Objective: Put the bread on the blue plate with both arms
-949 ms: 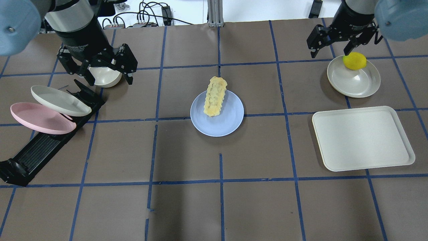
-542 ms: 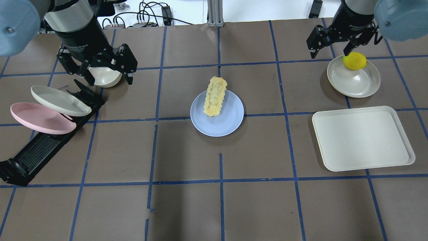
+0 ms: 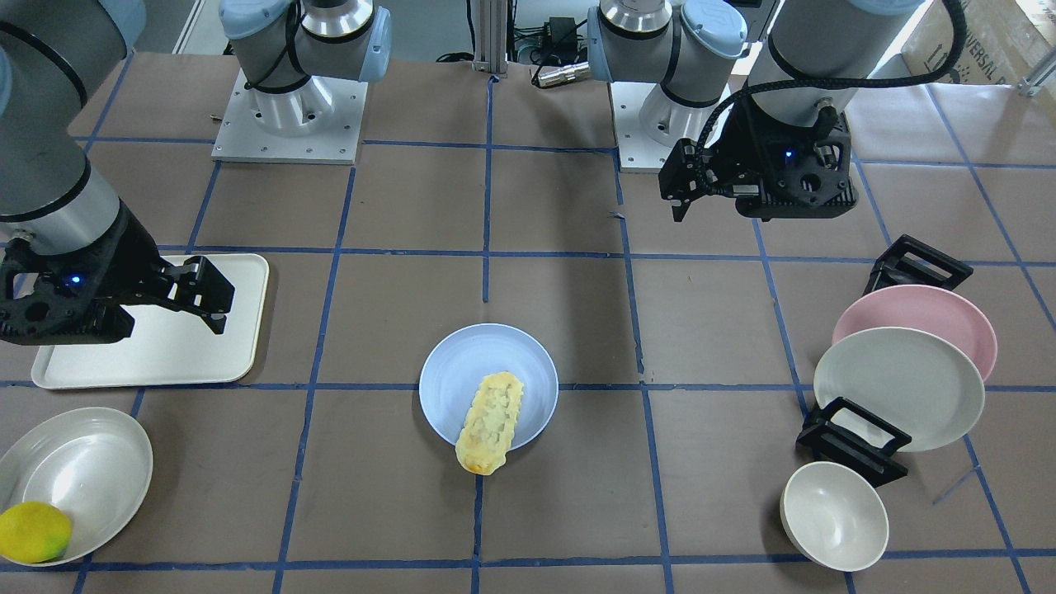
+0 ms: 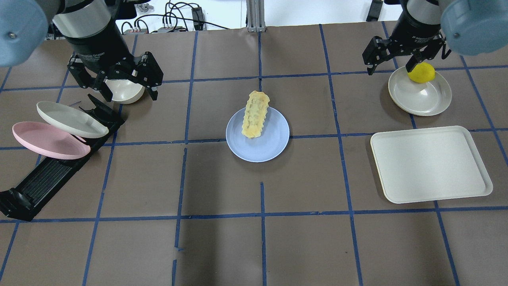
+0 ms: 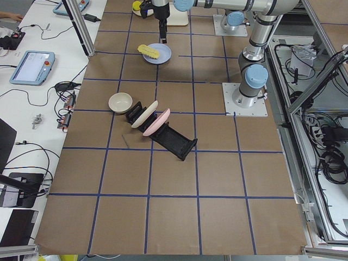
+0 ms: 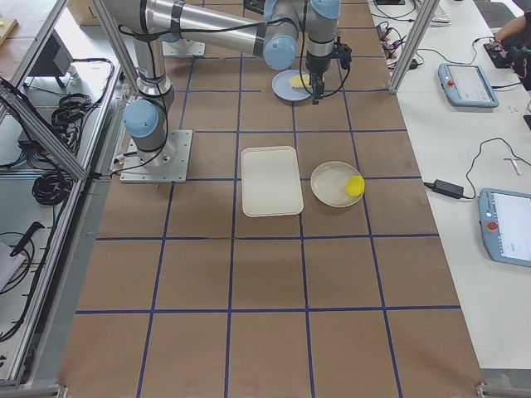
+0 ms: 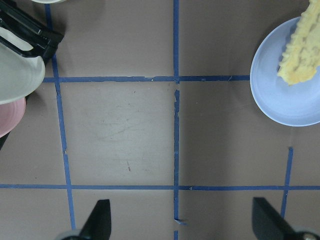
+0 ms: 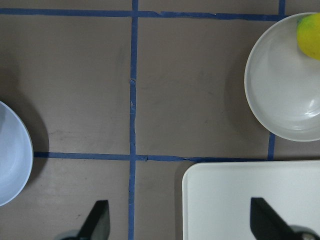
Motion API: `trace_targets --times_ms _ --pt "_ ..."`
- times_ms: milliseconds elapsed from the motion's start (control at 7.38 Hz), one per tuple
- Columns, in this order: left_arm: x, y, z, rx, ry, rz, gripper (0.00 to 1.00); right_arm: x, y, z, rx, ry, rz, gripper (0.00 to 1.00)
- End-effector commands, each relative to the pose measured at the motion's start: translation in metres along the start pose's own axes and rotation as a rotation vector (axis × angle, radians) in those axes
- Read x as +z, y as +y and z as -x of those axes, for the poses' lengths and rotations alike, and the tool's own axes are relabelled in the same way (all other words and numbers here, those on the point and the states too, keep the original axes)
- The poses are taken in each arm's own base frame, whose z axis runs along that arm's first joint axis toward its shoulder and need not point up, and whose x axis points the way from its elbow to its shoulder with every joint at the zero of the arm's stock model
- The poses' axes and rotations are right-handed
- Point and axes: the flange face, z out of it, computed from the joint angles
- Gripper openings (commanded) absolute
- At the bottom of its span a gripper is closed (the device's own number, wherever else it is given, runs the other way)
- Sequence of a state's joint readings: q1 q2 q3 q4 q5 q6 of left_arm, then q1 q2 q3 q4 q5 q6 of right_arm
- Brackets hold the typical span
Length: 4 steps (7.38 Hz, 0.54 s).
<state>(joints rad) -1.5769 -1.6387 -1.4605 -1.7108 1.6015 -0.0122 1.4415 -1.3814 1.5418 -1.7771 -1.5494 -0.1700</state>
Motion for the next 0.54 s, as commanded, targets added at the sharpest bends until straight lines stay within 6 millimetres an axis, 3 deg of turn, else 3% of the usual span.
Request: trace_targets --times_ms 0,407 --pt "-0.0040 -0.0033 0.0001 0.000 0.000 -0.007 1.00 0.0015 -0.0001 -0.0007 0.001 0.000 0.000 1.00" --pt "-0.0134 0.0044 0.0003 -0.001 0.002 -0.027 1.00 -0.0019 0.0000 0.0003 0.007 0.001 -0.008 1.00"
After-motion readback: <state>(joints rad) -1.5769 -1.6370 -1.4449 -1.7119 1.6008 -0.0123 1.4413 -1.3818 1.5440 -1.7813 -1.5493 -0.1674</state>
